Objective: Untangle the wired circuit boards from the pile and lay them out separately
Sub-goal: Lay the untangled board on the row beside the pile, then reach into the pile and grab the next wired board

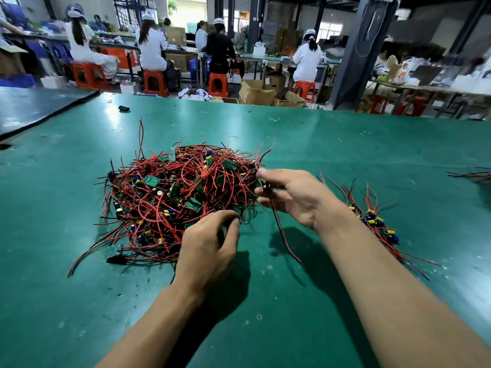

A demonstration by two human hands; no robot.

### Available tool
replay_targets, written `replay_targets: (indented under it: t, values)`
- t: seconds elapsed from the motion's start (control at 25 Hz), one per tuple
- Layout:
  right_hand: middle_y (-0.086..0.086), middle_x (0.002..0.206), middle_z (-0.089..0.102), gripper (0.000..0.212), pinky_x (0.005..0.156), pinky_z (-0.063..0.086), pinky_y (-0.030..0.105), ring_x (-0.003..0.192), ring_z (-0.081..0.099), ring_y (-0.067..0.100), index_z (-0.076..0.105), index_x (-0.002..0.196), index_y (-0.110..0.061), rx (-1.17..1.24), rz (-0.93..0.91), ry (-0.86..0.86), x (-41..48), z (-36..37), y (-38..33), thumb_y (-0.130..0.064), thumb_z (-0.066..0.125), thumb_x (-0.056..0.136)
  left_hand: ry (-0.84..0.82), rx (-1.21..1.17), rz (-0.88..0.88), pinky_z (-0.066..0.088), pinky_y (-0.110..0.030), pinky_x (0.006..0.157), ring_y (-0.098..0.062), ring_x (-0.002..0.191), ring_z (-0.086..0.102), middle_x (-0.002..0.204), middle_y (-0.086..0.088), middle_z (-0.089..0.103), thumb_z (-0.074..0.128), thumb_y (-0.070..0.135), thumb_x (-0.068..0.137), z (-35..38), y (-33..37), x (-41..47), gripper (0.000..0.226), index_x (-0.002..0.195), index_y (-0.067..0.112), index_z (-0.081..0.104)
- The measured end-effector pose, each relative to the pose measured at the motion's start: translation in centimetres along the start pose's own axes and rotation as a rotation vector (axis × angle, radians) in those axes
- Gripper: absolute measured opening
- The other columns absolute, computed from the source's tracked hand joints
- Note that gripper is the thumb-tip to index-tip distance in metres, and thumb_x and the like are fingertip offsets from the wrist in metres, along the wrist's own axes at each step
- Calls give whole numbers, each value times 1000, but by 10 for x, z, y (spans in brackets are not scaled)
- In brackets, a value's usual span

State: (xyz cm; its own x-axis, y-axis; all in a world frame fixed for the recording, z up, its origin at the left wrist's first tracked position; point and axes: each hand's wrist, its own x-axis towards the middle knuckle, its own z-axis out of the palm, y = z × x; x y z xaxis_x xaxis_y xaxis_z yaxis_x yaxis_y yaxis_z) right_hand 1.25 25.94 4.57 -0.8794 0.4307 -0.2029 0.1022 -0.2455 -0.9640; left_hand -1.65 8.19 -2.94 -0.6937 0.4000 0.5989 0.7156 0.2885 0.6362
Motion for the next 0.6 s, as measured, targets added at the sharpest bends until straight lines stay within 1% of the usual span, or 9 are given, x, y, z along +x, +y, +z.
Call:
replay_targets:
  t: [0.08, 0.12, 0.2, 0.28, 0.36, 0.4, 0.48, 0.56, 0.6]
  values:
    - [5, 71, 69, 8, 54, 57, 25, 63, 70, 15, 76, 76, -9, 159, 9, -95, -22, -14, -15, -16, 76, 81, 7, -85, -53, 56, -32, 68, -11, 71, 66, 85, 2, 73, 67, 8, 91, 3, 8, -2, 11, 99, 8, 74]
    - [4, 72, 68, 7, 55, 57, 25, 64, 70, 16, 77, 72, -13, 199, 4, -125, -31, -20, -19, -20, 78, 75, 1, -133, -93, 55, -32, 63, -12, 66, 64, 80, 2, 73, 66, 9, 92, 4, 11, -3, 10, 97, 9, 74]
    - [0, 72, 67, 10, 55, 54, 24, 64, 67, 12, 74, 69, -20, 153, -1, -152, -44, -26, -14, -27, 80, 69, -39, -267, -208, 54, -28, 59, -13, 63, 63, 77, -1, 72, 62, 13, 94, 7, 16, -4, 11, 94, 11, 73]
    - [-7, 69, 64, 15, 54, 44, 20, 64, 61, 7, 68, 72, -23, 22, 20, -156, -49, -25, 4, -32, 79, 69, -137, -508, -371, 56, -24, 62, -14, 69, 69, 83, -7, 75, 58, 16, 96, 9, 22, -3, 15, 97, 9, 72]
    - [-7, 68, 63, 18, 51, 38, 18, 62, 55, 8, 63, 78, -22, -53, 34, -148, -48, -20, 30, -29, 79, 74, -254, -767, -545, 60, -29, 68, -22, 75, 73, 89, -13, 76, 56, 16, 97, 13, 29, -3, 19, 103, 4, 69]
    - [-6, 68, 63, 18, 50, 40, 19, 62, 55, 10, 63, 77, -22, -59, 44, -131, -46, -18, 42, -26, 80, 77, -300, -817, -602, 61, -31, 66, -26, 74, 74, 88, -16, 75, 57, 15, 96, 15, 31, -4, 18, 104, 3, 68]
    - [-1, 66, 61, 22, 48, 43, 26, 59, 55, 16, 63, 70, -22, -29, 71, -93, -42, -15, 59, -23, 82, 80, -363, -857, -695, 59, -30, 57, -27, 65, 72, 83, -20, 74, 61, 12, 93, 18, 33, -7, 16, 103, 0, 65]
    - [2, 61, 55, 24, 42, 40, 22, 47, 50, 13, 61, 69, -21, 43, 80, -78, -38, -14, 68, -23, 82, 80, -421, -972, -804, 56, -28, 49, -25, 55, 67, 79, -22, 72, 63, 12, 90, 19, 32, -8, 19, 99, -5, 63]
    - [1, 60, 54, 23, 40, 40, 21, 45, 48, 12, 62, 72, -19, 67, 63, -82, -36, -15, 70, -24, 83, 79, -456, -1021, -840, 55, -28, 48, -25, 54, 66, 79, -23, 70, 64, 14, 87, 18, 31, -7, 21, 96, -5, 63]
